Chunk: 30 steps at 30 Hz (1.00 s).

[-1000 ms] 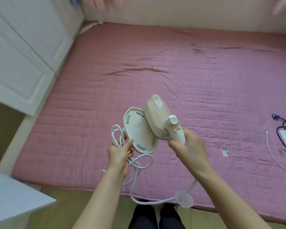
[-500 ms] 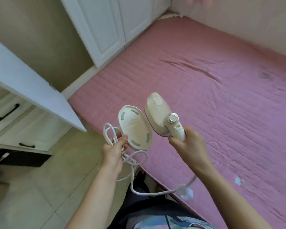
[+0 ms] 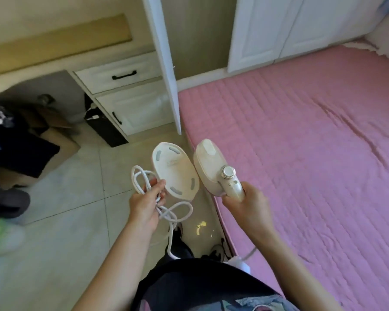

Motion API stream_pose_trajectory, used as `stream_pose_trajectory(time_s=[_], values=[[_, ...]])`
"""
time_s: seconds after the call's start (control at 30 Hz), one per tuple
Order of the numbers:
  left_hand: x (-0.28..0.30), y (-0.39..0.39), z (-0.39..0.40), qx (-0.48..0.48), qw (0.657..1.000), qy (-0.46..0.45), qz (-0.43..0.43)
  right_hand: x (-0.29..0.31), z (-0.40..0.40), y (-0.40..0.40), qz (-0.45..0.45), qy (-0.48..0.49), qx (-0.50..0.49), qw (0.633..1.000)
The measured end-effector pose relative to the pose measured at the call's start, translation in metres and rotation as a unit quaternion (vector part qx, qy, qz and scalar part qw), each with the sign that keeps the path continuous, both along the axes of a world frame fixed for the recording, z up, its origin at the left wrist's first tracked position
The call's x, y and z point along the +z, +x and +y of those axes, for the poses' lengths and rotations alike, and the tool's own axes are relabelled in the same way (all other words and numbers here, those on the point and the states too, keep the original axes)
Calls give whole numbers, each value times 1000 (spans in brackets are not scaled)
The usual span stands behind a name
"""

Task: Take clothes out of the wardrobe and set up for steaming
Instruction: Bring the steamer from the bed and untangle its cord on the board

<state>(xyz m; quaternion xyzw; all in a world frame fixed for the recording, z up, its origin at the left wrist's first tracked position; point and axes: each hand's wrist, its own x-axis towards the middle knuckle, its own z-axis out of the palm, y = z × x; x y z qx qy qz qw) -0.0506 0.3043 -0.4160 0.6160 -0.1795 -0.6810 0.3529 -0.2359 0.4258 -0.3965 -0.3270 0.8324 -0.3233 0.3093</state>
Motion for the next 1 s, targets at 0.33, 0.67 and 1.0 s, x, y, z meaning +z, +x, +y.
stream_pose_trajectory(time_s=[0.33,0.67,1.0], values=[[2,111,-40,147,989,-11,-13,9,-105,92,-5,-3,132,991],[9,220,-137,169,984,-30,-39,15,-222,204,15,-13,174,984],[6,281,-223,189,981,-13,-39,12,-318,263,-15,-11,173,985]])
